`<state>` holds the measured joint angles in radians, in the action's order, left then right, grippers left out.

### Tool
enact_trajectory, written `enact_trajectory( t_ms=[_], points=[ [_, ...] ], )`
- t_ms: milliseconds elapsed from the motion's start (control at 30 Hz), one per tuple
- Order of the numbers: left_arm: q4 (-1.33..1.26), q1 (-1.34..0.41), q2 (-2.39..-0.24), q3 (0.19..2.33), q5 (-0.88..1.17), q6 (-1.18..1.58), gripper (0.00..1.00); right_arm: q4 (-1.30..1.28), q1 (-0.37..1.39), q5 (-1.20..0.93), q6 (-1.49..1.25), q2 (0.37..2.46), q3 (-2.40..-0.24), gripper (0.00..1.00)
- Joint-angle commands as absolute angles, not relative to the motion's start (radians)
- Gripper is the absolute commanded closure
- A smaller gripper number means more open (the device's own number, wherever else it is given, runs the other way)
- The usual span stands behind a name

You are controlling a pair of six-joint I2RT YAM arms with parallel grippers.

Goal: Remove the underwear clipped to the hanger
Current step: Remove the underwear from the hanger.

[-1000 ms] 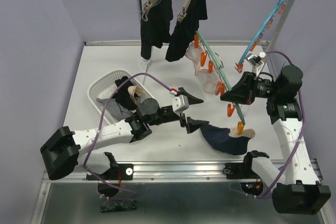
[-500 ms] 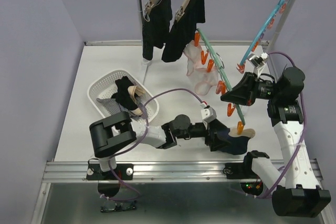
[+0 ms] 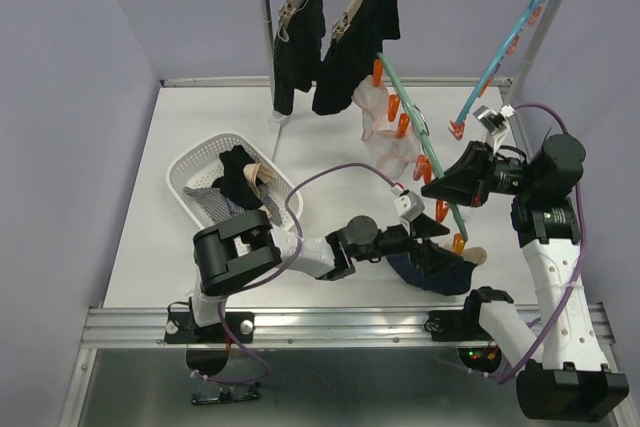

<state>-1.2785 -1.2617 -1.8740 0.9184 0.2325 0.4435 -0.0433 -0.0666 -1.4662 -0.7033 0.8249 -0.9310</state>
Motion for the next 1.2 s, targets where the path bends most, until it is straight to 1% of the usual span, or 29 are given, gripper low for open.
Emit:
enact_trajectory(
  t_ms=[0, 167, 233, 367, 433, 500, 567, 600, 700, 733, 767, 800, 867, 900, 1000, 1033, 1067, 1167],
  points=[
    [-1.496, -1.269, -1.897, 0.995, 0.201, 0.425, 0.05, 0.038, -0.077, -1.471, -0.67, 0.795, -0.92, 0.99],
    [-1.467, -1.269, -1.916, 1.031, 0.198, 0.407, 0.08, 0.038, -0.08, -1.474, -0.675, 0.793, -0.919, 0.99],
    [-1.462, -1.269, -1.917, 1.042, 0.201, 0.396, 0.12, 0.038, -0.08, -1.474, -0.673, 0.79, -0.917, 0.99],
    [-1.434, -1.269, -1.916, 1.063, 0.224, 0.382, 0.26, 0.038, -0.08, -1.474, -0.673, 0.79, -0.916, 0.99],
    [-1.437, -1.269, -1.914, 1.066, 0.238, 0.383, 0.56, 0.038, -0.081, -1.476, -0.673, 0.79, -0.92, 0.99],
    [-1.443, -1.269, -1.907, 1.062, 0.236, 0.382, 0.88, 0.038, -0.081, -1.477, -0.673, 0.792, -0.922, 0.99],
    [-1.453, -1.269, -1.901, 1.046, 0.235, 0.38, 0.98, 0.038, -0.083, -1.479, -0.673, 0.788, -0.919, 0.99],
    [-1.459, -1.269, -1.891, 1.037, 0.232, 0.376, 1.0, 0.037, -0.083, -1.479, -0.672, 0.788, -0.922, 0.99],
    [-1.463, -1.269, -1.87, 1.016, 0.227, 0.361, 0.99, 0.037, -0.083, -1.48, -0.669, 0.792, -0.928, 0.99],
    [-1.463, -1.269, -1.862, 1.009, 0.227, 0.356, 0.93, 0.037, -0.083, -1.482, -0.666, 0.793, -0.931, 0.99],
    [-1.462, -1.269, -1.855, 1.0, 0.227, 0.35, 0.75, 0.037, -0.083, -1.483, -0.664, 0.799, -0.936, 0.99],
    [-1.46, -1.269, -1.836, 0.991, 0.226, 0.342, 0.66, 0.037, -0.083, -1.486, -0.66, 0.802, -0.942, 0.99],
    [-1.448, -1.269, -1.812, 0.959, 0.224, 0.316, 0.52, 0.035, -0.083, -1.493, -0.654, 0.81, -0.96, 0.99],
    [-1.444, -1.269, -1.799, 0.945, 0.224, 0.305, 0.42, 0.035, -0.083, -1.494, -0.652, 0.819, -0.966, 0.99],
    [-1.408, -1.269, -1.74, 0.887, 0.232, 0.25, 0.28, 0.034, -0.083, -1.5, -0.641, 0.831, -0.977, 0.99],
    [-1.385, -1.269, -1.705, 0.853, 0.242, 0.223, 0.25, 0.032, -0.083, -1.502, -0.637, 0.836, -0.98, 0.99],
    [-1.37, -1.269, -1.686, 0.838, 0.245, 0.207, 0.19, 0.032, -0.083, -1.502, -0.635, 0.839, -0.982, 0.99],
    [-1.313, -1.269, -1.619, 0.776, 0.262, 0.155, 0.15, 0.031, -0.083, -1.502, -0.63, 0.848, -0.983, 0.99]
  ],
)
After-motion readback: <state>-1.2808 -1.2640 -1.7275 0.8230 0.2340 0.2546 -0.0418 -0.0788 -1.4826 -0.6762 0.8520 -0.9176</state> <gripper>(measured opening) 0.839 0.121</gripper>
